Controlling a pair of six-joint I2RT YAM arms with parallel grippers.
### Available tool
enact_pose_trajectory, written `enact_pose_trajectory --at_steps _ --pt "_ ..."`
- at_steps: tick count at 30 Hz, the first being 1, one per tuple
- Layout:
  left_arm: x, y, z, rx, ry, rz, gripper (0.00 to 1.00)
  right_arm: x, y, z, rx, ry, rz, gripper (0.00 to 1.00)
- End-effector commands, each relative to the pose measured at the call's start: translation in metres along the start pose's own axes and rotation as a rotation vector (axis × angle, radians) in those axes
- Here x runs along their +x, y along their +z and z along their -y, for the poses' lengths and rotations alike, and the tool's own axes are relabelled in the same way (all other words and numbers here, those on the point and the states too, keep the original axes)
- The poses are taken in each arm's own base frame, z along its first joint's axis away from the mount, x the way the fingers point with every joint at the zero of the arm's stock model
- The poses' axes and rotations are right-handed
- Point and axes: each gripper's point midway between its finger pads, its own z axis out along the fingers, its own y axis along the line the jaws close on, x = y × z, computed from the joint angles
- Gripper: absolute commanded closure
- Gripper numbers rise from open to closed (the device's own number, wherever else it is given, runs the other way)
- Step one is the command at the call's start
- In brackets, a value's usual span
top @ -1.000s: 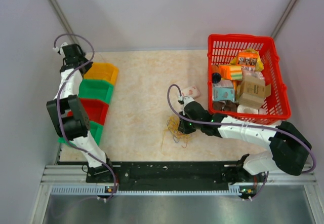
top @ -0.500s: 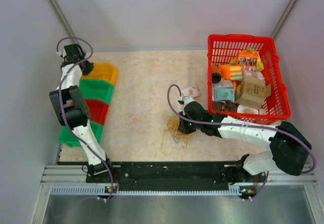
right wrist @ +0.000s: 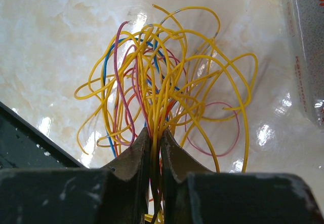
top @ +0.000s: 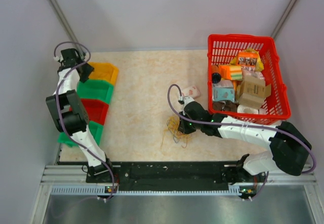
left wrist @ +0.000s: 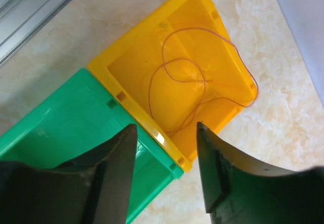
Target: Untangle the cables
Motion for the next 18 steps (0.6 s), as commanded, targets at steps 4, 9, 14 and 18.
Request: enact_pose_trajectory --at_steps 4,9,14,18 --pt "-0.009 -0.04 0.057 0.225 0.125 0.066 0.23 -0.027 -0.011 -0.011 -0.032 0.018 0.085 0.98" --pt "0.002 -0.015 0.081 0.102 0.246 0.066 0.27 -0.03 -0.01 -0.012 -0.03 0.018 0.088 0.98" --pt "0.009 0.007 0.095 0.049 0.261 0.092 0.27 -0.033 -0.009 -0.012 -0.027 0.018 0.092 0.98" --pt "0.01 0.022 0.106 0.049 0.264 0.105 0.34 -0.031 -0.008 -0.012 -0.025 0.013 0.086 0.98"
